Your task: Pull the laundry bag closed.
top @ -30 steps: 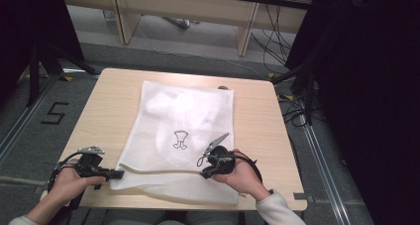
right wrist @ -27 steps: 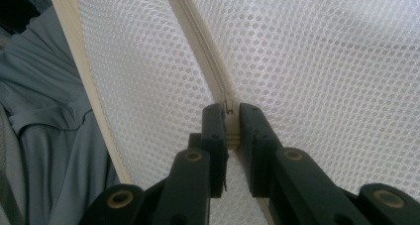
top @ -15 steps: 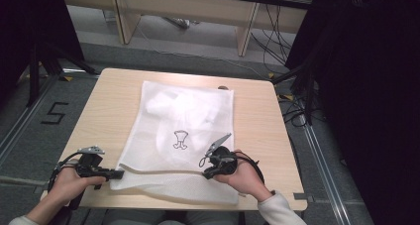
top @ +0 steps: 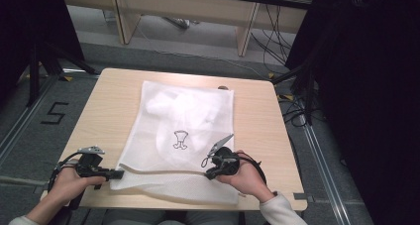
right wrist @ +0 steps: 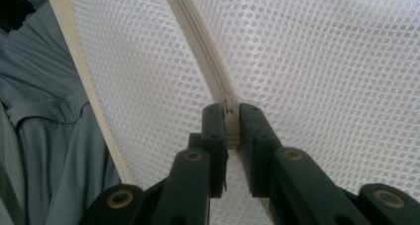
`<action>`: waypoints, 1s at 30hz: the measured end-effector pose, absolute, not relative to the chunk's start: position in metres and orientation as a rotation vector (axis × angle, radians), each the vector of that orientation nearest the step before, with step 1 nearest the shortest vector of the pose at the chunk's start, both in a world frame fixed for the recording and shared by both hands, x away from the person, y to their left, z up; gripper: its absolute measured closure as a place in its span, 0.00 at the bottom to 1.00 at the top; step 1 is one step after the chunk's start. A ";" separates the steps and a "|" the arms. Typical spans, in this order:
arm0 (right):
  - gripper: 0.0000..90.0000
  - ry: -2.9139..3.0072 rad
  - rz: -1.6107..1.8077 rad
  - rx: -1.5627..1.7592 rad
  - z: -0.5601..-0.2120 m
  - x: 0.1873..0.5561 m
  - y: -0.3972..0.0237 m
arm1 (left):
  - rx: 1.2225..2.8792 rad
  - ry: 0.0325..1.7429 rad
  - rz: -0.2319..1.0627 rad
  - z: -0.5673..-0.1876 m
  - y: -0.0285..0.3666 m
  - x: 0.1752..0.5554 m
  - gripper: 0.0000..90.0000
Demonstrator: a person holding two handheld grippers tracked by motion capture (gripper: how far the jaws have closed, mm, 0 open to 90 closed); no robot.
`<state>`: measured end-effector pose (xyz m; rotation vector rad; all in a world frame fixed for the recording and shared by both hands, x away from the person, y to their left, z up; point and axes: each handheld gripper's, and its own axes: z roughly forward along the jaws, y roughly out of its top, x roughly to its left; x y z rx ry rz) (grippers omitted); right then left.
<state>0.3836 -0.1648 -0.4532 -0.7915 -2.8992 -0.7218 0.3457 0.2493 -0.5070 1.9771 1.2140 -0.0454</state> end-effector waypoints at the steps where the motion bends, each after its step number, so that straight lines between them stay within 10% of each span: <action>1: 0.91 -2.891 -0.705 -0.820 -0.453 0.382 -0.165 | 1.981 1.215 -0.050 -0.507 0.250 0.346 0.95; 30: 0.91 -2.896 -0.720 -0.814 -0.454 0.381 -0.173 | 2.000 1.211 -0.066 -0.506 0.250 0.346 0.95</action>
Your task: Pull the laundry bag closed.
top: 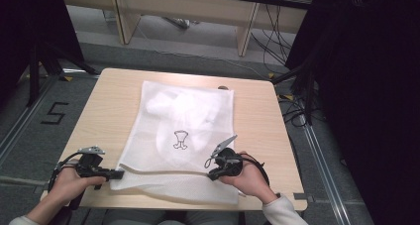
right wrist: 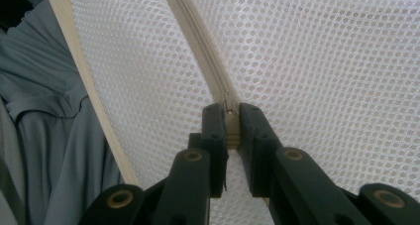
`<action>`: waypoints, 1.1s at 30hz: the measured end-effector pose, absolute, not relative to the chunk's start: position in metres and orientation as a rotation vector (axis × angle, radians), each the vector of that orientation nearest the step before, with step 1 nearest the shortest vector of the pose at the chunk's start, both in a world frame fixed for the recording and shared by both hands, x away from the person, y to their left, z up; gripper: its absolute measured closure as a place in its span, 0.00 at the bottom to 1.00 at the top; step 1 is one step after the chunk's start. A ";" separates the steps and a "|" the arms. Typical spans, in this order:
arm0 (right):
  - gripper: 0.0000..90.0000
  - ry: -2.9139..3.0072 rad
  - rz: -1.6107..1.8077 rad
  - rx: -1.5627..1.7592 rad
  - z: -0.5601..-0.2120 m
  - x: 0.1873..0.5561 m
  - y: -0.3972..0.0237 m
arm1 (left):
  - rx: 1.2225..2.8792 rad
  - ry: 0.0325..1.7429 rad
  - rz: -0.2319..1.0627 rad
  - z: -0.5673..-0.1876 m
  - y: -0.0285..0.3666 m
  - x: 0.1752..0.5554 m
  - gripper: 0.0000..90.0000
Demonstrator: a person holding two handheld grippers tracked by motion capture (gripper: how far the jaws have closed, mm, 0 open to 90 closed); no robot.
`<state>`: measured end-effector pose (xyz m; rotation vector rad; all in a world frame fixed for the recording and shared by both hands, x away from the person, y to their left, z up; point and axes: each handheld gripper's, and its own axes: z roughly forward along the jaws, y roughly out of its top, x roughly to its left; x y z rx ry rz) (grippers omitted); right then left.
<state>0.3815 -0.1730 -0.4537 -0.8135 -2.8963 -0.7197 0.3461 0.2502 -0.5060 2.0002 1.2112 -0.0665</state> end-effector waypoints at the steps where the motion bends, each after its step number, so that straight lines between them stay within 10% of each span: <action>1: 0.91 -2.897 -0.719 -0.812 -0.454 0.381 -0.173 | 1.997 1.213 -0.062 -0.506 0.250 0.346 0.95; 33: 0.91 -2.882 -0.704 -0.850 -0.455 0.380 -0.183 | 1.993 1.214 -0.052 -0.507 0.249 0.346 0.95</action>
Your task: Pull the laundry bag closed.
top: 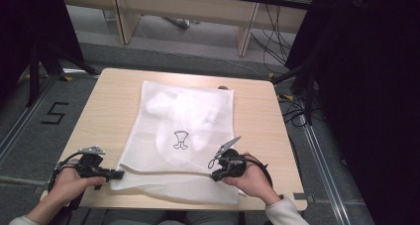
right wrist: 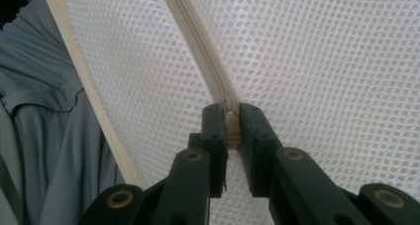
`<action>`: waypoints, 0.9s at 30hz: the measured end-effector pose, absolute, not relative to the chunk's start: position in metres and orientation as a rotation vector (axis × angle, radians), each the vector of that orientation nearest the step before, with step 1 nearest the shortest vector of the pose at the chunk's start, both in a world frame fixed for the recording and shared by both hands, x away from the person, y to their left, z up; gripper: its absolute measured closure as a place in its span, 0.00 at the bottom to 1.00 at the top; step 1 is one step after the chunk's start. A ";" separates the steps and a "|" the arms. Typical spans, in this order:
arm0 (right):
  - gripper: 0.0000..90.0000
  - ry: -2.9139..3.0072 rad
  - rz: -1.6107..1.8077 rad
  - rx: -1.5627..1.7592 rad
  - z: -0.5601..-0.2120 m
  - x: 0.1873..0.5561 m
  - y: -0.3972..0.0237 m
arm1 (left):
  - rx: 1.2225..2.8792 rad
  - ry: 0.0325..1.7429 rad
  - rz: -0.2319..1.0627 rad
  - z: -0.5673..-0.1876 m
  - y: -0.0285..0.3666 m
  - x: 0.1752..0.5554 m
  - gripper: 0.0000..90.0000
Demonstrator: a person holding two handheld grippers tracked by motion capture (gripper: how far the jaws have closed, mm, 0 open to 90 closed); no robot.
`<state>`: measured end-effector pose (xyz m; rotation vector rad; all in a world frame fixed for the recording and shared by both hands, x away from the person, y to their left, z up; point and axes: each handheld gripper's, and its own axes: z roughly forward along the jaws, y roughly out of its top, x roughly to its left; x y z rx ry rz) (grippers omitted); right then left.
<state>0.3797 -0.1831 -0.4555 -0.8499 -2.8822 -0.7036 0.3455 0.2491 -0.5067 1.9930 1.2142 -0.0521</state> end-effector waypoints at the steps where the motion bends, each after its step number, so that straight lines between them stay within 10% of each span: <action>1: 0.91 -2.871 -0.705 -0.856 -0.455 0.379 -0.183 | 2.002 1.206 -0.070 -0.506 0.250 0.346 0.95; 27: 0.91 -2.892 -0.683 -0.851 -0.459 0.381 -0.195 | 1.994 1.209 -0.074 -0.507 0.249 0.346 0.95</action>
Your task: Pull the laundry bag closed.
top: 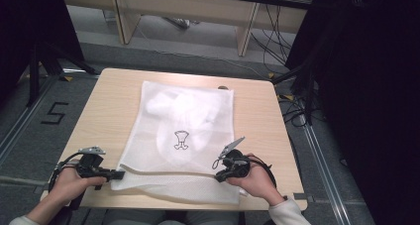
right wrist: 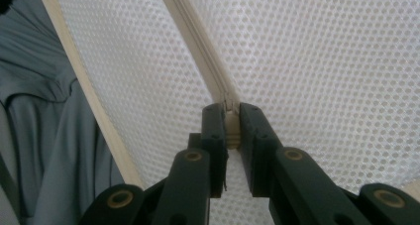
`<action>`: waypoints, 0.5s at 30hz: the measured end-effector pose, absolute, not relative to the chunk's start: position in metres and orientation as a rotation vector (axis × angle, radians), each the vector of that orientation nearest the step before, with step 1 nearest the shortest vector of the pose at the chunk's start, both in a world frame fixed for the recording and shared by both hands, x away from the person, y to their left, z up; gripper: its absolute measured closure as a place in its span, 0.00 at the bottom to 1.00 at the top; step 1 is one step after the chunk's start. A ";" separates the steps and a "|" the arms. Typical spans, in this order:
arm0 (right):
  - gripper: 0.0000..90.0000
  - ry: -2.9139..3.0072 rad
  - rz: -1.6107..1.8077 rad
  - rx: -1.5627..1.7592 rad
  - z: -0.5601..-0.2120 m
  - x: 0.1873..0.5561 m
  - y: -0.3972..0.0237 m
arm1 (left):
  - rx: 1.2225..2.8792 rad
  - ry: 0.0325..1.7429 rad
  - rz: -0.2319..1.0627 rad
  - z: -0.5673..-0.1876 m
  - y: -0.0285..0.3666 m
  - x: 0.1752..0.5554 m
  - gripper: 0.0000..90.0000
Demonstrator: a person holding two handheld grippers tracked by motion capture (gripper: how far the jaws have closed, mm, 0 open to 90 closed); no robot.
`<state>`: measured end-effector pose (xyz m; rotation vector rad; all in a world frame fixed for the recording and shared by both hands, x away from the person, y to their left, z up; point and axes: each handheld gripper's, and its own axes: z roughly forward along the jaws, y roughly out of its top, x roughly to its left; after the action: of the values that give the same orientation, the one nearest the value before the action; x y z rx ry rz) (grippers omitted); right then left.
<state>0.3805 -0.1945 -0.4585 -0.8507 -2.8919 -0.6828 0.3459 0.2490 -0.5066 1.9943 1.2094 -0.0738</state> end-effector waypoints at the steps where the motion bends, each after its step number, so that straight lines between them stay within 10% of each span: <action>1: 0.91 -2.888 -0.682 -0.850 -0.459 0.381 -0.195 | 1.998 1.206 -0.076 -0.506 0.250 0.346 0.95; 15: 0.91 -2.890 -0.648 -0.878 -0.458 0.380 -0.204 | 1.980 1.209 -0.056 -0.507 0.248 0.345 0.95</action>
<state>0.3804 -0.2044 -0.4584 -0.8784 -2.8903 -0.6483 0.3452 0.2479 -0.5071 1.9799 1.2087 -0.0557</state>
